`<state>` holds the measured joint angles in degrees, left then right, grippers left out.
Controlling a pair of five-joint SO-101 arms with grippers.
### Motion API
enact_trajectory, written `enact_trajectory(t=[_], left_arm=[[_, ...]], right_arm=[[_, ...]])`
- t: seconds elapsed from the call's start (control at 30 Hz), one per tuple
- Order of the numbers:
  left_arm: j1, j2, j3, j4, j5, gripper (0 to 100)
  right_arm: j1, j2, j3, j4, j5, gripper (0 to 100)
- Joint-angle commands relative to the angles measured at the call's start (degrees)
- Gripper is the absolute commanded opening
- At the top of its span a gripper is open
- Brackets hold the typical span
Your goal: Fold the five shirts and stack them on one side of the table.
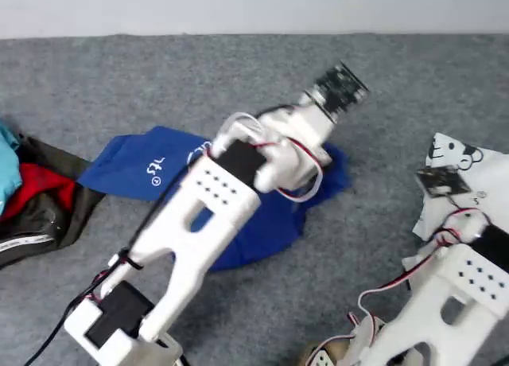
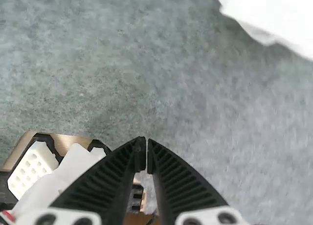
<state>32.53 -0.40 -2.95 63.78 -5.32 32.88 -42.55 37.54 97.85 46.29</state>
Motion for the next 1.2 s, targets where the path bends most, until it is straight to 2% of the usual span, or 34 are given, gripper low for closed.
enact_trajectory(t=[0.0,0.2,0.3,0.43,0.63,0.83,0.93,1.17], left_arm=[[-6.77,-0.88,-6.11,8.09,-0.35,18],[-21.19,-1.58,-11.12,23.82,-2.81,18],[-30.24,-4.48,-11.38,25.93,-3.34,18],[-40.44,-9.49,-11.21,28.57,-8.88,18],[-53.63,-12.22,-9.45,29.45,-9.49,18],[-64.44,-12.22,-4.53,26.99,-12.40,18],[-69.80,-12.22,-3.30,24.35,-12.57,18],[-75.43,-11.78,-1.36,22.77,-12.66,18]], right_arm=[[-9.01,-0.92,-4.57,-0.22,-1.41,0.9],[-32.84,-0.84,-5.01,-0.31,-12.92,0.9],[-45.23,-0.57,-5.01,-1.27,-17.93,0.9],[-58.77,4.44,-5.01,-4.09,-24.00,0.9],[-69.23,18.33,-10.55,-8.75,-29.80,2.2],[-77.14,35.56,-27.96,-6.73,-35.34,19.2],[-81.45,43.38,-35.87,-5.49,-36.66,22.7],[-90.24,57.45,-48.88,-4.70,-38.24,22.9]])
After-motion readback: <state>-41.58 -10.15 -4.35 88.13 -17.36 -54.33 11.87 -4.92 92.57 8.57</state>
